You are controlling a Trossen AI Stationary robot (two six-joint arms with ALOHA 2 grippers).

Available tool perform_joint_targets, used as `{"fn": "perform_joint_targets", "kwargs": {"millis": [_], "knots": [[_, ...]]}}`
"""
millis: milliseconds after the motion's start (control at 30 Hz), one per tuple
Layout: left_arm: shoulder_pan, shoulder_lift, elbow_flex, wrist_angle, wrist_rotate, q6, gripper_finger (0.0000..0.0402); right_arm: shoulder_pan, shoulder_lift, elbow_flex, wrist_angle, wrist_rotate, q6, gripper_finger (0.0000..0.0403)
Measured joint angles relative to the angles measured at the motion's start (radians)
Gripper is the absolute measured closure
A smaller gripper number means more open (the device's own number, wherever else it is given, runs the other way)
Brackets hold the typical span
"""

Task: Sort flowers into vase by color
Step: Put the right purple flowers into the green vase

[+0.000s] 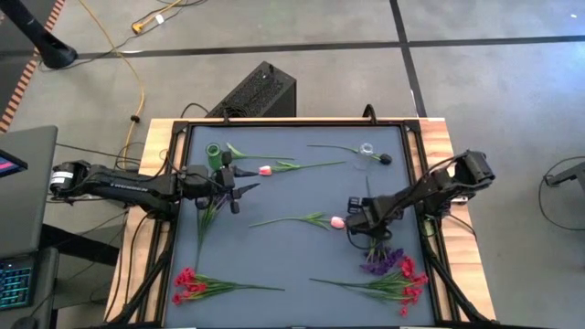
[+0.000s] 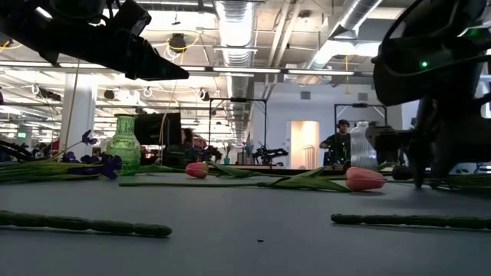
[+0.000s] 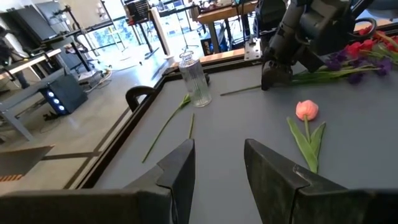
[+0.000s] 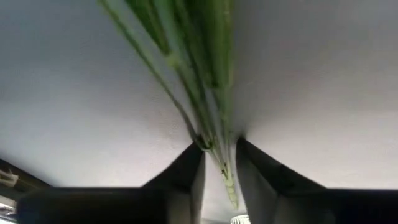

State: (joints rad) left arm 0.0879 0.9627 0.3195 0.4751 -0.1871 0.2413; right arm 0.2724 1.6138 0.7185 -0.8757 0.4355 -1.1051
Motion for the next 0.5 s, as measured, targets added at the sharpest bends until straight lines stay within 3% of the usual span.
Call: {"fn": "perform_joint_targets", "kwargs": {"millis": [200, 500], "knots": [[0.000, 0.000, 0.000, 0.001, -0.001, 0.014, 0.0274, 0.040, 0.000, -0.002, -0.006, 0.018, 0.005, 0.0384], [0.000, 0.000, 0.000, 0.009, -0.002, 0.016, 0.0274, 0.041, -0.084, 0.096, -0.001, 0.109, -0.011, 0.0383]]}}
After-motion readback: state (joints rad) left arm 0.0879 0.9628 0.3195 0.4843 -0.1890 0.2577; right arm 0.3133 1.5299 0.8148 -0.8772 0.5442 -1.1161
